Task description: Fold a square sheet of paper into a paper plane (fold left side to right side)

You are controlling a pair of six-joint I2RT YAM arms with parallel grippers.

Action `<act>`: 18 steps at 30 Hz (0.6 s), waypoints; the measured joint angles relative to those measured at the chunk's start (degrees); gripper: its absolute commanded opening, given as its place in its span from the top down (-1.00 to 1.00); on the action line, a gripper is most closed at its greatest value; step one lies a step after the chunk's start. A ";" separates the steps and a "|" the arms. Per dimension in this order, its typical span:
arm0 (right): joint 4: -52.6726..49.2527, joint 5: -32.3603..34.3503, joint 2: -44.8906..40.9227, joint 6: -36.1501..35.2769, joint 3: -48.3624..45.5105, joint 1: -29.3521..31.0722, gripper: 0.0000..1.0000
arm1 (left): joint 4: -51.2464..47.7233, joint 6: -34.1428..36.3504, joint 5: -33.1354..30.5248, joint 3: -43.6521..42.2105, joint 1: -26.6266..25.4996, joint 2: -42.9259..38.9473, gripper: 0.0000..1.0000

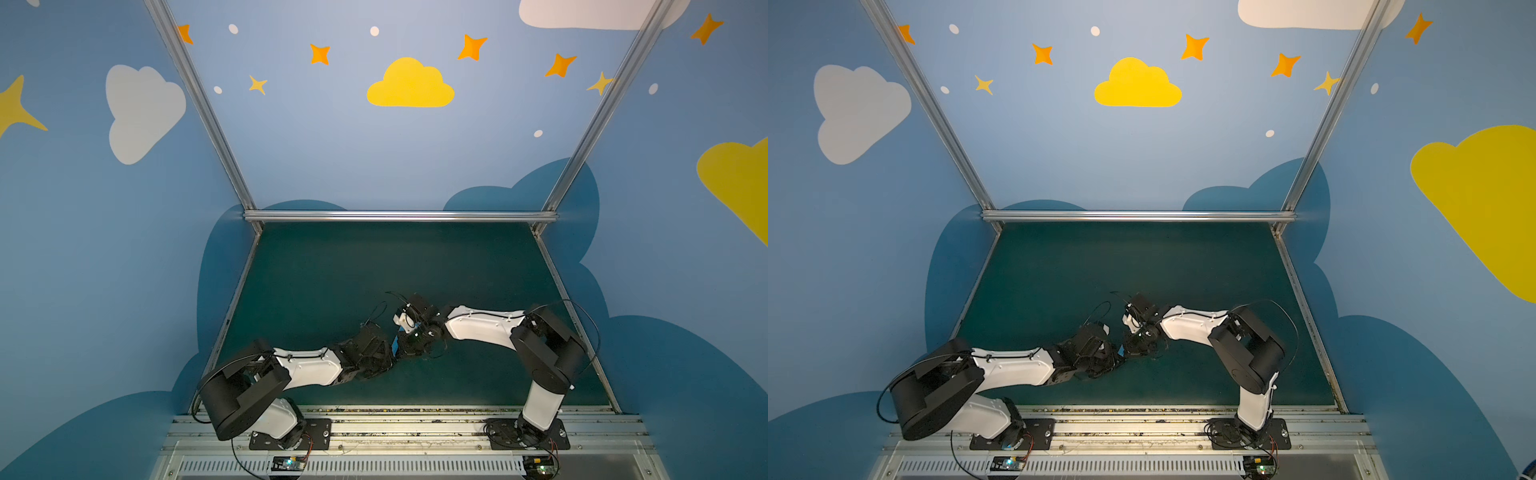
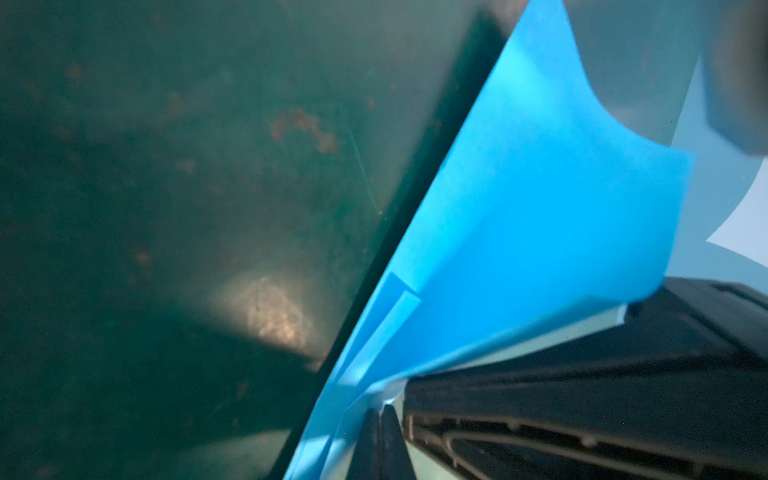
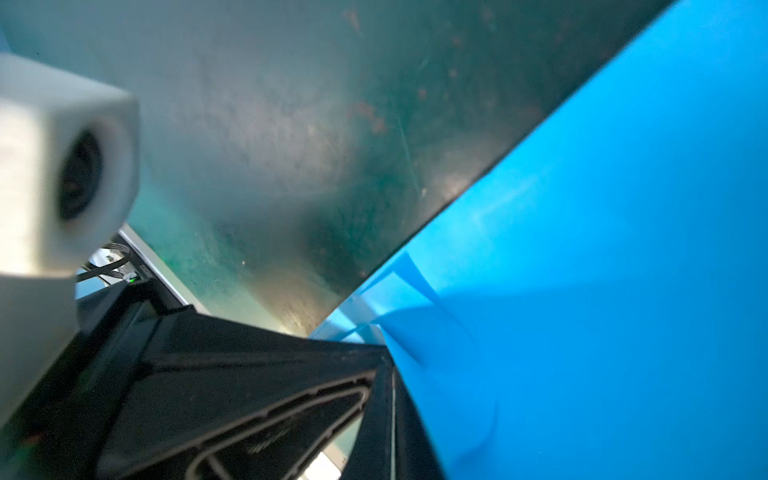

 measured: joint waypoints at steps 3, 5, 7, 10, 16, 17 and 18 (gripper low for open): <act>-0.35 0.20 0.72 -0.44 0.00 -0.26 1.00 | 0.04 0.00 0.07 -0.04 0.04 0.00 0.93; -0.37 0.17 0.92 -0.66 0.00 -0.46 1.00 | 0.26 -0.07 0.07 -0.20 0.04 -0.04 0.93; -0.37 0.17 0.92 -1.03 -0.02 -0.61 1.00 | 0.50 -0.22 0.07 -0.35 0.07 -0.07 0.93; -0.33 0.20 1.01 -1.55 -0.15 -0.98 1.00 | 1.05 -0.63 0.07 -0.74 0.13 -0.17 0.93; 0.33 -0.81 1.01 -2.12 -0.83 -2.23 1.00 | 1.97 -1.27 0.20 -1.31 0.28 -0.28 0.93; 0.48 -0.98 1.01 -2.21 -0.96 -2.47 1.00 | 2.14 -1.33 0.22 -1.40 0.31 -0.28 0.93; 0.66 -1.29 0.98 -2.36 -1.11 -2.78 1.00 | 2.19 -1.46 0.26 -1.40 0.33 -0.28 0.93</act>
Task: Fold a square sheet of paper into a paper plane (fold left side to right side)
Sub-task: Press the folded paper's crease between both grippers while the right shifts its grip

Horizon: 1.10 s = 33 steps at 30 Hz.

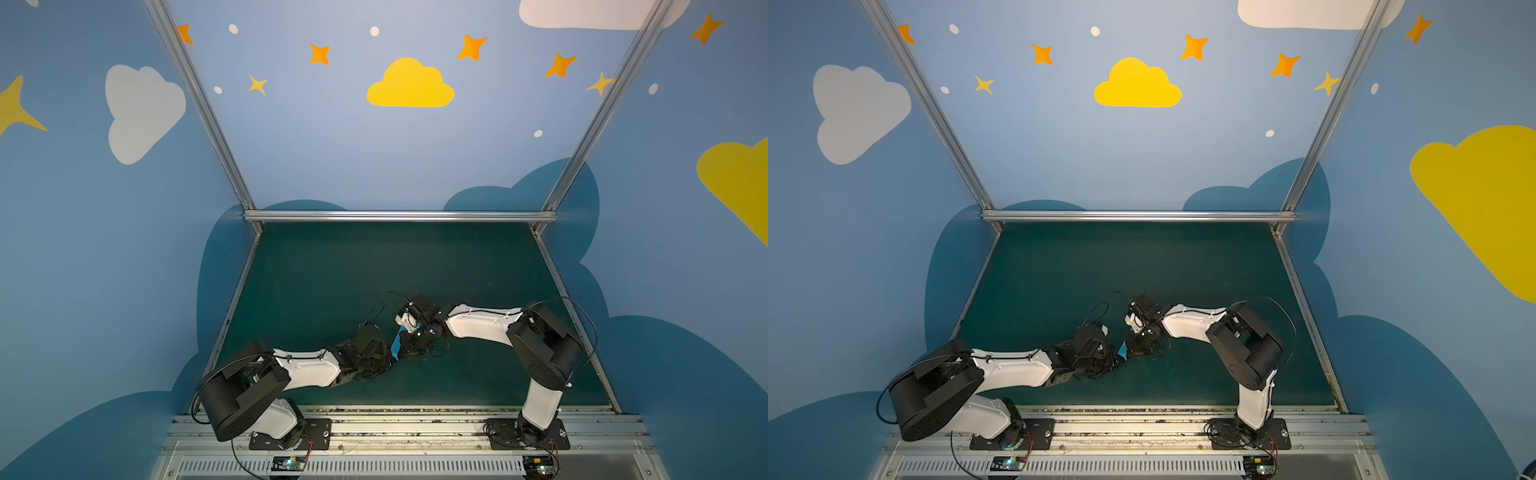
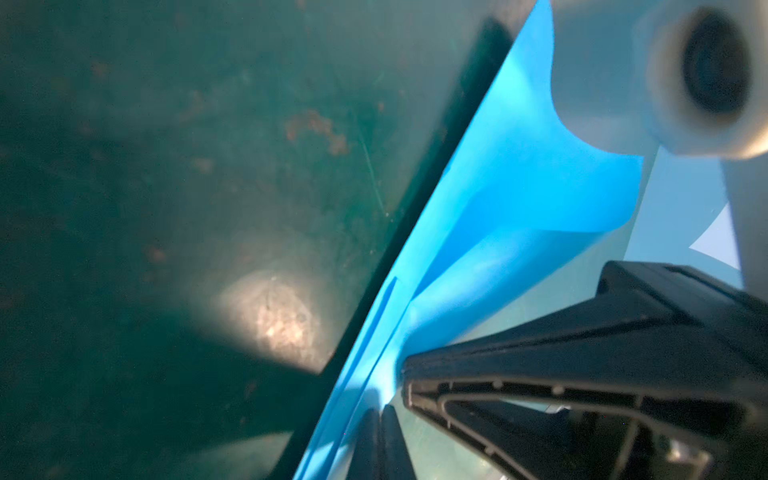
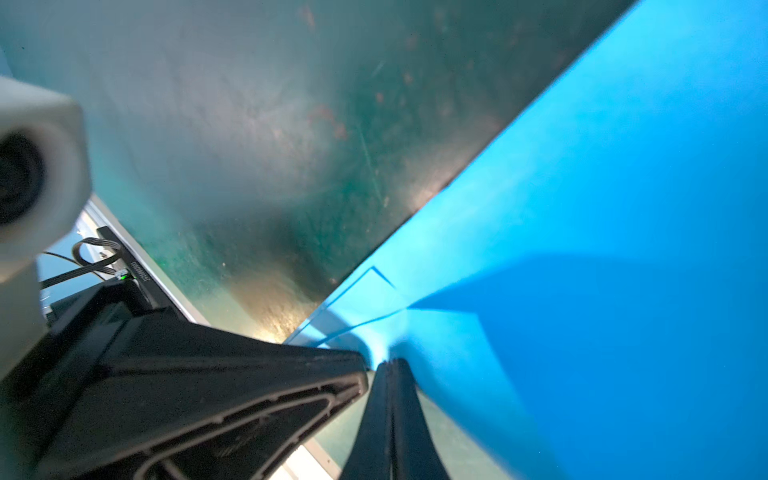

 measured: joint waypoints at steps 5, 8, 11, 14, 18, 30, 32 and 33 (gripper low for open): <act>0.55 -0.72 -0.24 -0.63 -0.68 -1.77 1.00 | 0.09 -0.26 0.09 -0.04 0.09 0.00 0.93; 0.83 -0.79 -0.57 -1.07 -1.22 -3.04 1.00 | 0.20 -0.31 0.17 -0.11 0.17 0.00 0.93; 1.01 -1.01 -0.85 -1.44 -1.70 -4.42 1.00 | 0.35 -0.42 0.22 -0.22 0.22 0.00 0.92; 1.05 -1.25 -1.03 -1.77 -2.10 -5.81 1.00 | 0.61 -0.48 0.26 -0.33 0.24 0.00 0.93; 1.18 -1.84 -1.11 -2.51 -2.47 -7.54 1.00 | 0.96 -0.57 0.28 -0.57 0.26 -0.07 0.93; 1.16 -2.97 -1.70 -4.50 -3.65 -13.57 1.00 | 1.16 -0.72 -0.02 -1.49 0.63 -1.07 0.93; 1.11 -3.30 -1.68 -4.68 -3.69 -15.08 1.00 | 1.16 -0.72 -0.02 -1.49 0.63 -1.09 0.93; 1.09 -3.45 -1.64 -4.72 -3.69 -15.93 1.00 | 1.16 -0.72 -0.02 -1.49 0.63 -1.09 0.93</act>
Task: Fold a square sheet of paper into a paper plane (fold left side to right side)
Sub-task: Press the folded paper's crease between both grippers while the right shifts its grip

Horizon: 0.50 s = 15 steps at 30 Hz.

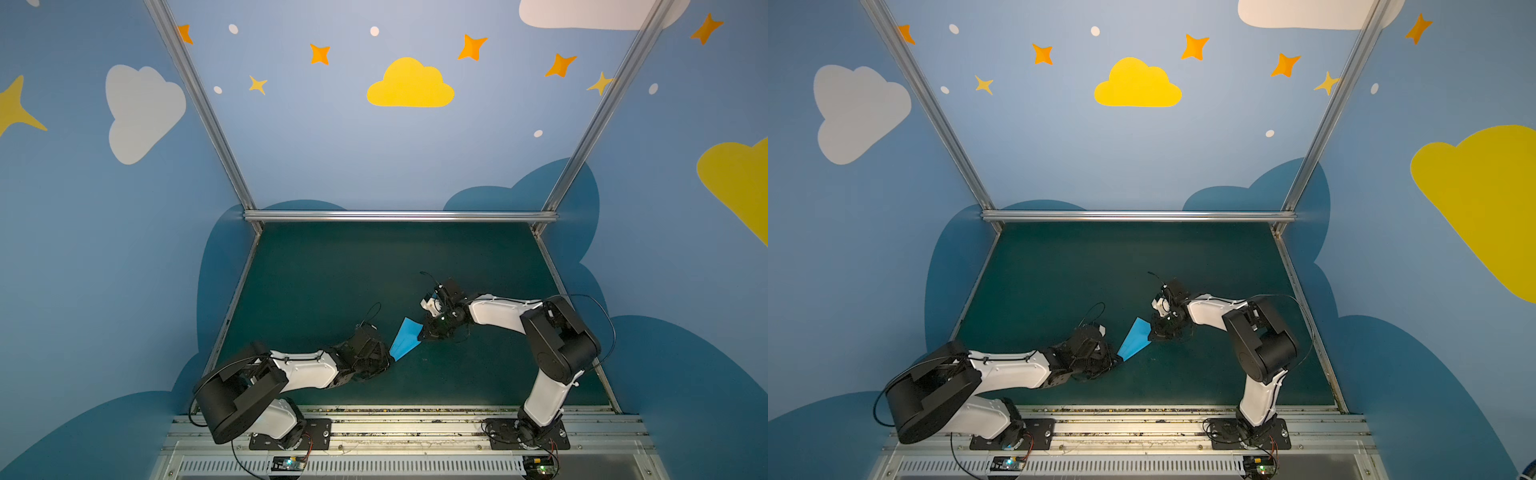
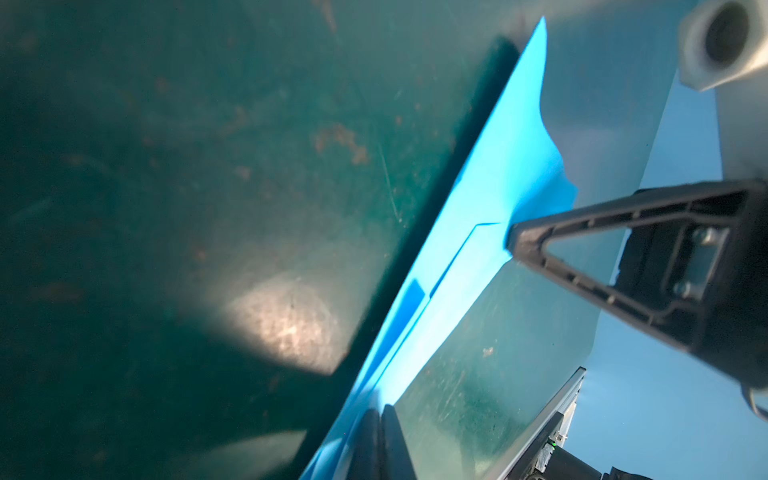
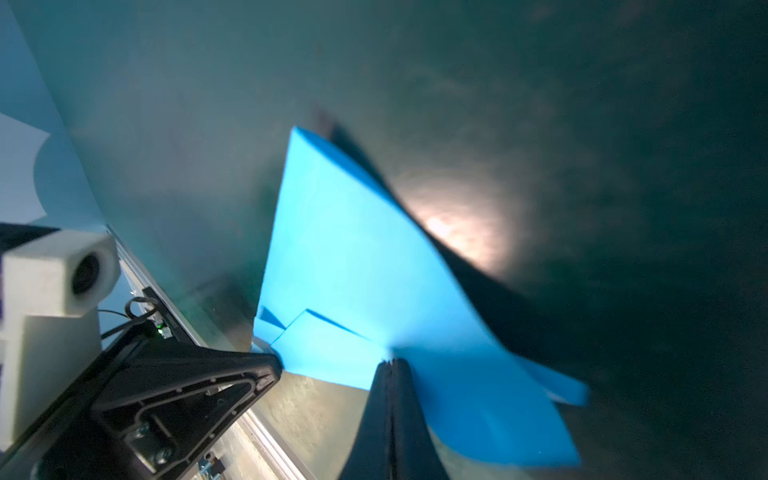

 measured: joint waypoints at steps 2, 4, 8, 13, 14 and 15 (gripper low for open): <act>-0.04 -0.39 0.17 -0.37 0.00 -1.66 1.00 | -0.02 0.00 -0.04 -0.02 0.00 -0.04 0.93; -0.17 -0.96 0.37 -0.76 0.00 -3.17 1.00 | 0.00 0.00 -0.09 -0.11 0.02 -0.15 0.93; -0.83 -1.86 0.59 -1.05 0.02 -6.19 1.00 | -0.02 -0.02 -0.37 -0.44 0.09 -0.55 0.93; -1.90 -2.27 0.39 -1.09 0.00 -11.13 1.00 | -0.33 -0.07 -0.76 -0.79 0.26 -1.18 0.93; -2.25 -1.84 0.00 -1.11 -0.09 -12.04 1.00 | -0.44 -0.09 -0.81 -0.81 0.28 -1.27 0.93; -2.62 -1.25 -0.48 -1.11 -0.33 -12.61 1.00 | -0.48 -0.09 -0.85 -0.81 0.28 -1.29 0.93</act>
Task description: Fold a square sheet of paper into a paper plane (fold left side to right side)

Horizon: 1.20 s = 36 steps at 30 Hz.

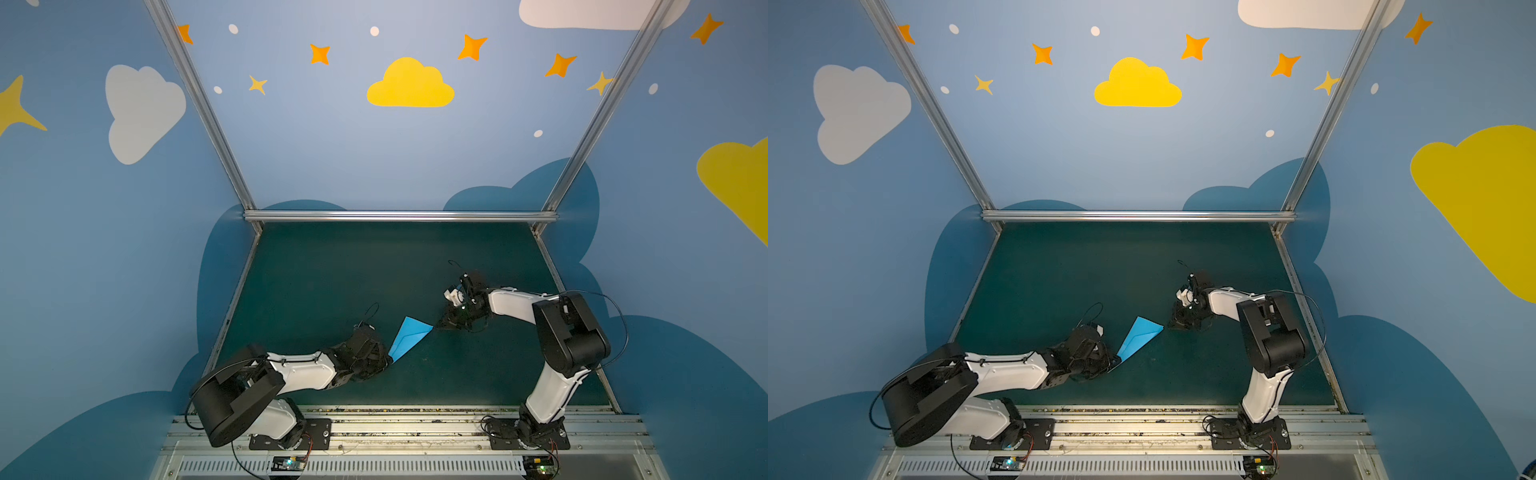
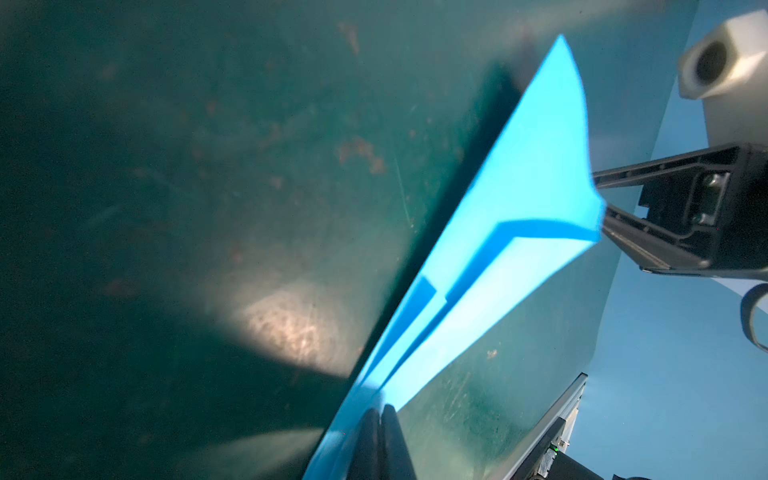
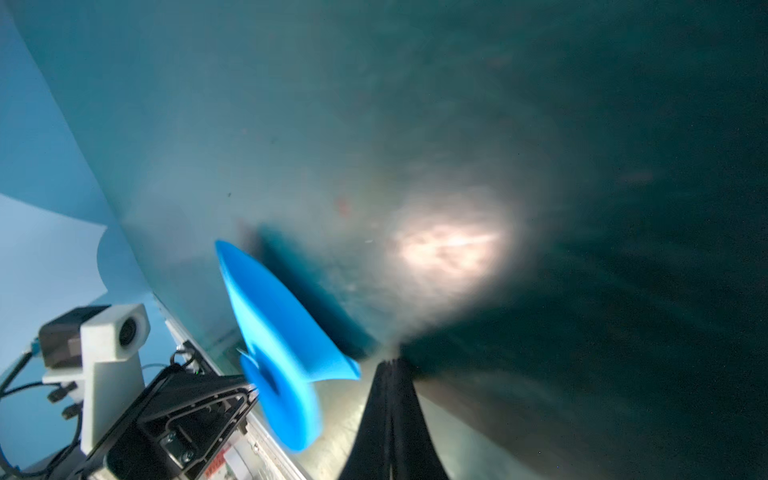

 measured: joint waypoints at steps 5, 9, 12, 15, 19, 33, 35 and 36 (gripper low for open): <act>-2.16 2.80 -5.53 0.35 -2.99 0.26 1.00 | -0.11 0.00 -0.09 0.00 0.00 -0.09 0.93; -3.10 4.11 -11.04 1.53 -3.80 6.25 1.00 | -0.44 0.02 -0.26 0.00 0.00 -0.28 0.93; -2.84 5.14 -13.94 2.60 -3.80 12.50 1.00 | -0.81 0.02 -0.48 -0.04 0.02 -0.55 0.93; -2.34 5.70 -14.14 4.13 -3.34 17.92 1.00 | -0.87 0.02 -0.50 -0.04 0.02 -0.57 0.93; -1.95 6.27 -11.02 5.40 -0.61 23.17 1.00 | -0.87 0.04 -0.48 -0.04 0.02 -0.57 0.93; -2.05 9.62 1.64 2.91 7.61 30.69 1.00 | -0.90 0.04 -0.48 -0.04 0.02 -0.57 0.93; -2.19 9.66 2.23 2.75 7.61 30.69 1.00 | -0.90 0.04 -0.48 -0.04 0.02 -0.57 0.93; -2.21 9.66 2.47 2.69 7.61 30.69 1.00 | -0.90 0.04 -0.48 -0.04 0.02 -0.57 0.93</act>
